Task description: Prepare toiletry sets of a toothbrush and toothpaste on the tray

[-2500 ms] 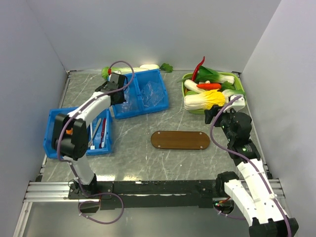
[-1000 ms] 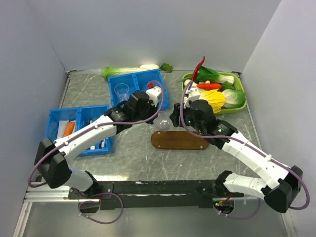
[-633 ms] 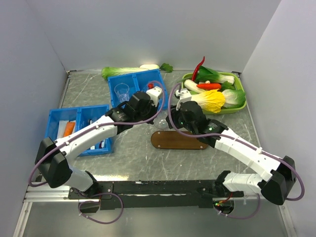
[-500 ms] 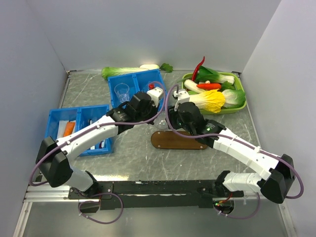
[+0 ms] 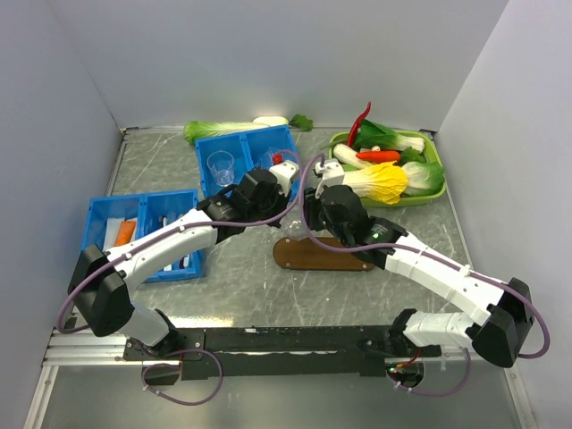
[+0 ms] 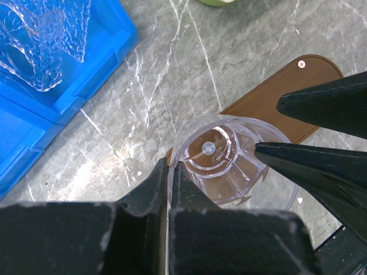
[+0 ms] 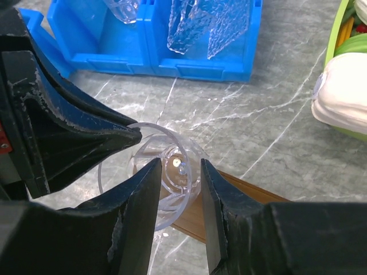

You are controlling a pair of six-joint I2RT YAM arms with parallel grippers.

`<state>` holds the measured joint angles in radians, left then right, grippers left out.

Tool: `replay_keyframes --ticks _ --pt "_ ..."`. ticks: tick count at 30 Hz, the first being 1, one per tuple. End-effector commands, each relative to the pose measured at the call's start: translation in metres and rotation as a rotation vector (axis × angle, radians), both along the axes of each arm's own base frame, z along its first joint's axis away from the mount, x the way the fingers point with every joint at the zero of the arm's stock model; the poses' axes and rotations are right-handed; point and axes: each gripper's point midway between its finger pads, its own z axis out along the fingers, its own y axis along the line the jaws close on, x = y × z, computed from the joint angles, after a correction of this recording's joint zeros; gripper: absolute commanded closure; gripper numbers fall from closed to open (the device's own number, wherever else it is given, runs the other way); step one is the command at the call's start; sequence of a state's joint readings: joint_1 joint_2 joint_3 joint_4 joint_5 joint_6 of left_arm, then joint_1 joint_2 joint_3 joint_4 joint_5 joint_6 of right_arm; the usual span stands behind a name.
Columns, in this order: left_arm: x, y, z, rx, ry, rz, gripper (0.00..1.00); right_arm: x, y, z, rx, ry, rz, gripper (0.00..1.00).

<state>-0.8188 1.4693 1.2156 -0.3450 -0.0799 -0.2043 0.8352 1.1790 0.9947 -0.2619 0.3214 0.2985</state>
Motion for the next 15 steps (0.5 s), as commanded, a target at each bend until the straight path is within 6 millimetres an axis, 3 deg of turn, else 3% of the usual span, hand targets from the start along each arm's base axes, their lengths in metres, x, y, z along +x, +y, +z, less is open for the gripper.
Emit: replay_keyframes --ticks 1,15 --pt "0.003 -0.008 0.014 -0.049 -0.032 0.002 0.99 0.006 0.004 0.006 0.013 -0.031 -0.019 0.59" --pt "0.004 -0.007 0.016 -0.049 -0.042 0.012 0.99 0.010 0.001 -0.008 -0.044 -0.007 -0.033 0.63"
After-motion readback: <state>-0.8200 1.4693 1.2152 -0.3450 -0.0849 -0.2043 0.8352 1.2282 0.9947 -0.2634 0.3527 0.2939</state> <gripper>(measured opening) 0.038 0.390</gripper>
